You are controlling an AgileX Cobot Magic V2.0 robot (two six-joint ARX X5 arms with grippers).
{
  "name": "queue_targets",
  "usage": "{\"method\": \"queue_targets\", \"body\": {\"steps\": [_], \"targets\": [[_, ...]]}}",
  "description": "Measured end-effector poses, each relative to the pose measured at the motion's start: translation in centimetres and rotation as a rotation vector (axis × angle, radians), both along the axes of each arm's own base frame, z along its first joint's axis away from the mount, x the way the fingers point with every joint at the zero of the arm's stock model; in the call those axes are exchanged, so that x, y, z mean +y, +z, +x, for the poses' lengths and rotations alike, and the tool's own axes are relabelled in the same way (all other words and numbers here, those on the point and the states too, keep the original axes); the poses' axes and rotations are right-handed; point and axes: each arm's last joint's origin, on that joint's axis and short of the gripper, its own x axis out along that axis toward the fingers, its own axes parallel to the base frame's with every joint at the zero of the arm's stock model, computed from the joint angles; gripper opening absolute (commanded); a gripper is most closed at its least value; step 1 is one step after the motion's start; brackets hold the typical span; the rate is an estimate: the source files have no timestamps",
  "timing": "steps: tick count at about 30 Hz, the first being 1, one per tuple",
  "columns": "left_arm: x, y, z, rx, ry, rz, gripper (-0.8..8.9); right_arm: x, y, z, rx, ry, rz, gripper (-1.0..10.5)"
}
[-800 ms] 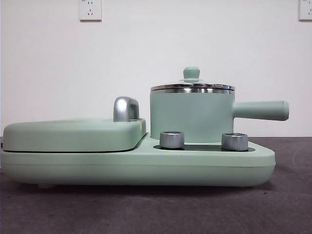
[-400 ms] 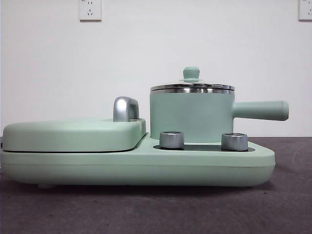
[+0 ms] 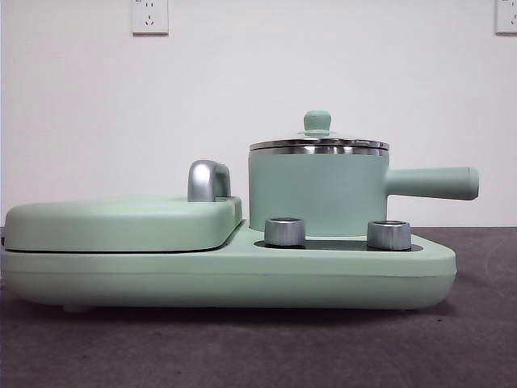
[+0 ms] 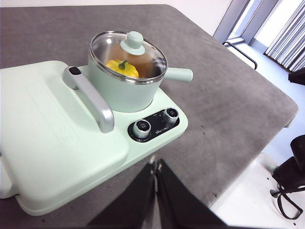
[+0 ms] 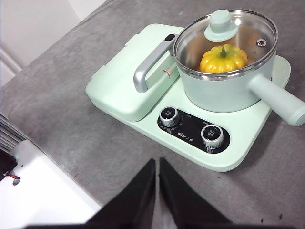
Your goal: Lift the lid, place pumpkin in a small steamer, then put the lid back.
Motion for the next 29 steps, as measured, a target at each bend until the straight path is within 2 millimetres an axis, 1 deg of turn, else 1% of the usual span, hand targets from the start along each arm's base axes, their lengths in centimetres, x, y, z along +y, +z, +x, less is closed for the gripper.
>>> {"method": "queue_targets", "body": {"steps": [5, 8, 11, 16, 19, 22, 25, 29], "targets": [[0.5, -0.4, 0.3, -0.007, 0.085, -0.015, 0.06, 0.0, 0.0, 0.0, 0.000, 0.000, 0.000, 0.1], [0.9, -1.9, 1.1, -0.026, 0.193, -0.029, 0.06, 0.0, 0.0, 0.0, 0.000, 0.000, 0.000, 0.1], [1.6, -4.4, 2.0, -0.092, 0.321, -0.037, 0.06, 0.0, 0.0, 0.0, 0.000, 0.000, 0.000, 0.1], [2.9, -9.6, 3.0, -0.213, 0.527, -0.050, 0.06, 0.0, 0.0, 0.0, 0.000, 0.000, 0.000, 0.1], [3.5, -12.4, 3.4, -0.262, 0.594, -0.043, 0.06, 0.0, 0.0, 0.0, 0.000, 0.000, 0.000, 0.1], [3.7, -14.8, 3.8, -0.277, 0.632, -0.027, 0.06, 0.0, 0.0, 0.0, 0.000, 0.000, 0.000, 0.1], [4.0, -16.7, 4.1, -0.257, 0.693, 0.004, 0.06, 0.0, 0.0, 0.0, 0.000, 0.000, 0.000, 0.1], [4.2, -17.9, 4.3, -0.237, 0.752, 0.033, 0.06, 0.0, 0.0, 0.0, 0.000, 0.000, 0.000, 0.1]]}}
